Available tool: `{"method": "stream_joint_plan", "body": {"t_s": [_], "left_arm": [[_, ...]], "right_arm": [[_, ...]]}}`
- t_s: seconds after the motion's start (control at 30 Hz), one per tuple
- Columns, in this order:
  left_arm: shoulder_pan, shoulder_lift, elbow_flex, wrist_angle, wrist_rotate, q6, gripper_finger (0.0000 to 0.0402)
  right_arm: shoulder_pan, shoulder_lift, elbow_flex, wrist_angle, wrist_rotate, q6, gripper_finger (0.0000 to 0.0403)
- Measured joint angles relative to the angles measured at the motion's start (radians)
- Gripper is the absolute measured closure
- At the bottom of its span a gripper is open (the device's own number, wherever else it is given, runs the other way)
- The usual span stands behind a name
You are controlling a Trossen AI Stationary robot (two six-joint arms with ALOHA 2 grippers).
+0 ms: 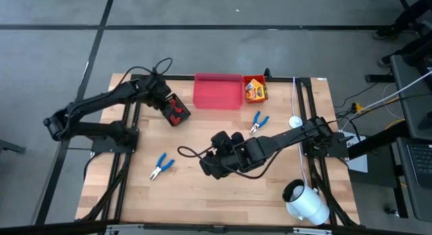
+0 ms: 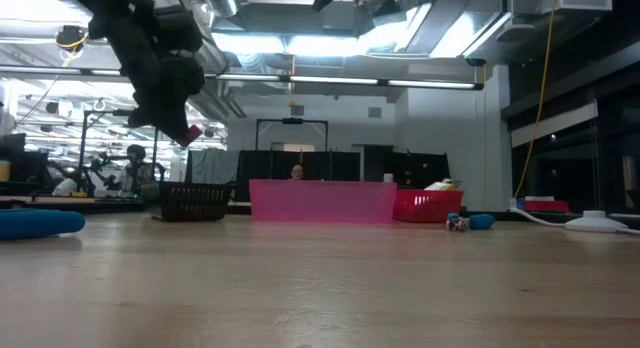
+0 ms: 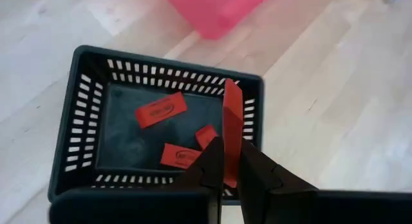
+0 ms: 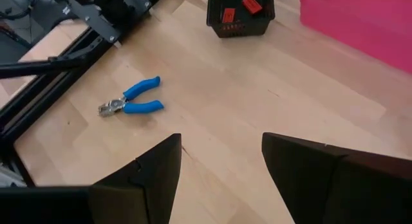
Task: Pick & Place School Supplies
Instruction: Put the red eraser into the black bin
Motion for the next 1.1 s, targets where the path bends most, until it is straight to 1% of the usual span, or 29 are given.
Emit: {"method": "stream_joint_plan", "body": {"t_s": [0.43,0.83,1.1], "left_arm": [[0.063,0.118,0.0,0.004,0.046,0.097,0.0386],[0.119,0.243,0.0,0.004,0.05,0.186,0.0386],[0.126,0.276,0.0,0.005,0.047,0.212,0.0386]], "right_arm": [[0.025,0.0,0.0,0.002,0.024,0.027,0.0183],[0.028,0.0,0.0,0.01,0.038,0.041,0.0183],[0.028,0.0,0.0,0.018,0.051,0.04,0.0183]]}}
